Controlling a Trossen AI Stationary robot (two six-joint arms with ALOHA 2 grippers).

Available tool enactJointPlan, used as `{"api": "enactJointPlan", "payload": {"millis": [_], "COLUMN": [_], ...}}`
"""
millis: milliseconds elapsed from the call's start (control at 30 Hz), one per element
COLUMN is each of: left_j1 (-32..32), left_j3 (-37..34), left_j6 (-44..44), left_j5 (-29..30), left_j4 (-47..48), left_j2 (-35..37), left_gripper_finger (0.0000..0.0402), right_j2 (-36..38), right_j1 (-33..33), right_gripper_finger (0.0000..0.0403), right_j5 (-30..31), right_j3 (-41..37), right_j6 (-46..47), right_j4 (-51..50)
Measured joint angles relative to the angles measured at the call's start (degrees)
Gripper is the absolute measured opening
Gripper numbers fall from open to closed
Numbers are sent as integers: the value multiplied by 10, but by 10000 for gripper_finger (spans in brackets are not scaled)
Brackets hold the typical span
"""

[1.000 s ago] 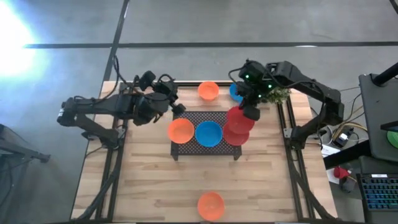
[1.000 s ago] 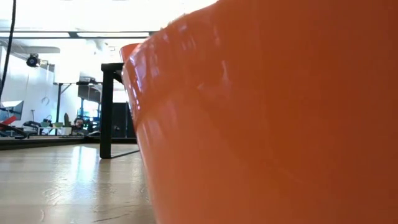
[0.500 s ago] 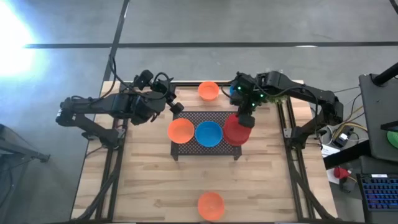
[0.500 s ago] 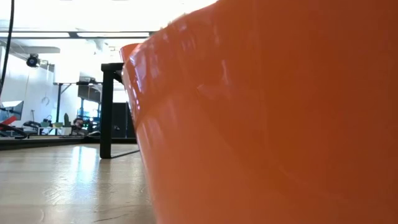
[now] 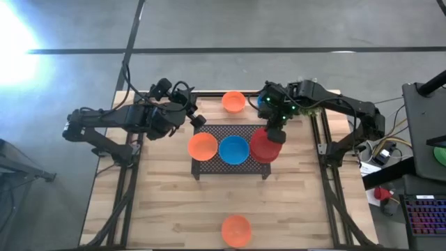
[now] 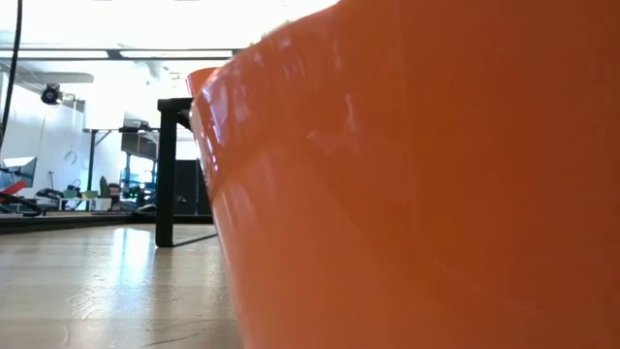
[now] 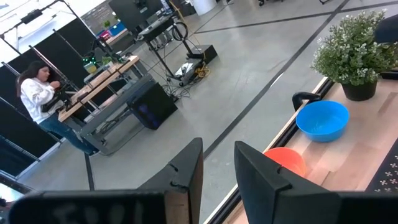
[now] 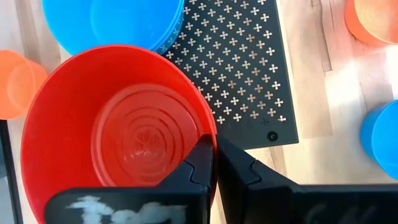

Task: Pick & Place Mini bowls
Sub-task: Stack the red bowl on top of the red bowls on the shelf

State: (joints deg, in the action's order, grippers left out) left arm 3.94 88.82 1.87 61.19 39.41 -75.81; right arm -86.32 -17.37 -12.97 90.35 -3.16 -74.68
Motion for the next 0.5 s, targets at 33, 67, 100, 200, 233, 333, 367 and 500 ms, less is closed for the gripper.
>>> {"api": "enactJointPlan", "payload": {"millis": [33, 67, 100, 200, 233, 333, 367, 500], "left_j1": [0, 0, 0, 0, 0, 0, 0, 0], "left_j3": [0, 0, 0, 0, 0, 0, 0, 0], "left_j6": [0, 0, 0, 0, 0, 0, 0, 0], "left_j5": [0, 0, 0, 0, 0, 0, 0, 0], "left_j4": [0, 0, 0, 0, 0, 0, 0, 0], "left_j2": [0, 0, 0, 0, 0, 0, 0, 0], "left_gripper_finger": [92, 92, 92, 92, 92, 92, 92, 92], "right_j2": [0, 0, 0, 0, 0, 0, 0, 0], "right_j1": [0, 0, 1, 8, 11, 18, 19, 20], "right_gripper_finger": [10, 12, 17, 37, 46, 74, 84, 117], "right_j5": [0, 0, 0, 0, -1, -1, -1, -1], "right_j3": [0, 0, 0, 0, 0, 0, 0, 4], "right_j6": [0, -1, -4, -14, -15, -17, -19, -24], "right_j4": [0, 0, 0, -1, -1, -1, 0, -5]}}
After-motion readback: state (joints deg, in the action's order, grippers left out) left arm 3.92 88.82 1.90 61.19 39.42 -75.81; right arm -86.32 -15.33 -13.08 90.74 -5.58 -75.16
